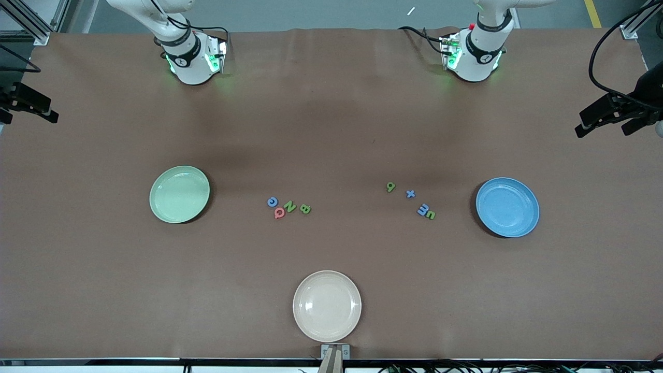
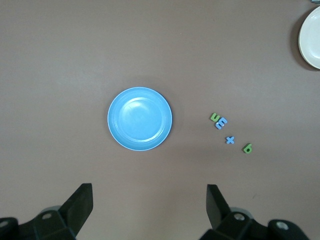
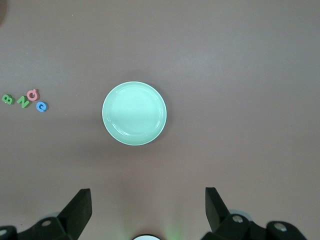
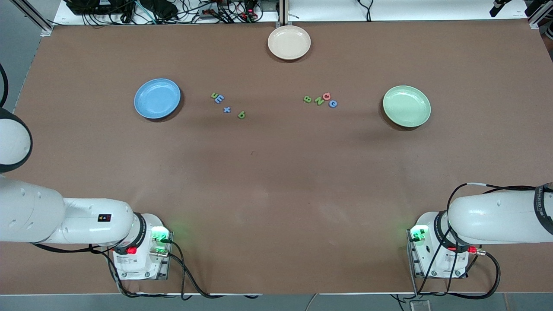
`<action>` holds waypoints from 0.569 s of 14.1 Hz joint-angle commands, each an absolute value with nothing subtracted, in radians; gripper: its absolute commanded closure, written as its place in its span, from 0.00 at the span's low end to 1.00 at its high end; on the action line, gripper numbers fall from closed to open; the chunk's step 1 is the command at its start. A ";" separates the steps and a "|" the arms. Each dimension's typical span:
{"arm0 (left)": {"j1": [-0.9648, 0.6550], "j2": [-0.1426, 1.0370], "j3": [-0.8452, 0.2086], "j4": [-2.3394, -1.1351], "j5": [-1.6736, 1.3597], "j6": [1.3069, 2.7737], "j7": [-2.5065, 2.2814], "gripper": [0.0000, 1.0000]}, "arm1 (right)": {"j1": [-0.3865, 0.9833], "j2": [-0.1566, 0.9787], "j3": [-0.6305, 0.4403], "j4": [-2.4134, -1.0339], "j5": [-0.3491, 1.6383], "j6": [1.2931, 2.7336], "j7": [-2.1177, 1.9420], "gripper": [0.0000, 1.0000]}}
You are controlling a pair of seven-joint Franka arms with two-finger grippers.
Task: Sort upper and lower case letters into plates
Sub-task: 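Move both grippers from rest toward the foam letters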
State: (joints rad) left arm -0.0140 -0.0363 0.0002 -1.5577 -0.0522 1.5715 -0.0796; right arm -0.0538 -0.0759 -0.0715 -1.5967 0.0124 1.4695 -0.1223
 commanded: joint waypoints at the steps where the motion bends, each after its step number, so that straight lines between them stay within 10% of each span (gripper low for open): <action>1: -0.018 -0.031 0.005 -1.540 -0.037 1.555 -0.061 0.00 | -0.063 -0.109 -0.061 -1.635 0.020 1.483 -0.118 0.00; 8: -0.023 -0.017 0.003 -1.548 -0.037 1.552 -0.106 0.00 | -0.063 -0.104 -0.061 -1.628 0.020 1.468 -0.117 0.00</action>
